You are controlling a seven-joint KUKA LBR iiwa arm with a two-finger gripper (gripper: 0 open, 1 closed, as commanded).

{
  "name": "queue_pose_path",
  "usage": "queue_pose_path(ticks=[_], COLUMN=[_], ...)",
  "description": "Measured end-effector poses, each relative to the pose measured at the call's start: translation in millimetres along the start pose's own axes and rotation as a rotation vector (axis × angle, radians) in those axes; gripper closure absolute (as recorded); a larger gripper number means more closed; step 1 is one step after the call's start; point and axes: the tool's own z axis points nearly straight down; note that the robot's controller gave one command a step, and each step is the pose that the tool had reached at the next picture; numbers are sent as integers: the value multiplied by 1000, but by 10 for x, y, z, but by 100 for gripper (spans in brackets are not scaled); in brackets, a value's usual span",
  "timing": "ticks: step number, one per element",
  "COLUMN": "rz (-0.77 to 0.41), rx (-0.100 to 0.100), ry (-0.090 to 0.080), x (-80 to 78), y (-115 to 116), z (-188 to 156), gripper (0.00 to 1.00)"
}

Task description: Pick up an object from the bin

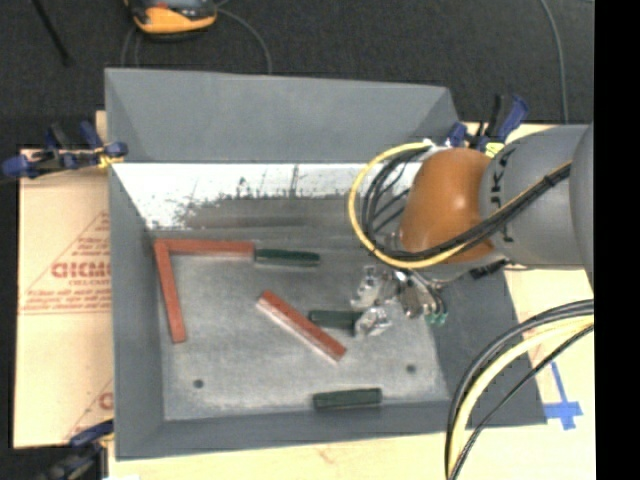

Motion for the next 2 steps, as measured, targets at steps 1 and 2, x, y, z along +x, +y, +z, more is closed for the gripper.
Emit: queue_pose_path(ticks=[1, 2], rz=[-131, -93], rx=[0, 1], ry=[-1, -7], x=[81, -102], y=[-222, -91], z=[-566, -1601], gripper=[100, 100])
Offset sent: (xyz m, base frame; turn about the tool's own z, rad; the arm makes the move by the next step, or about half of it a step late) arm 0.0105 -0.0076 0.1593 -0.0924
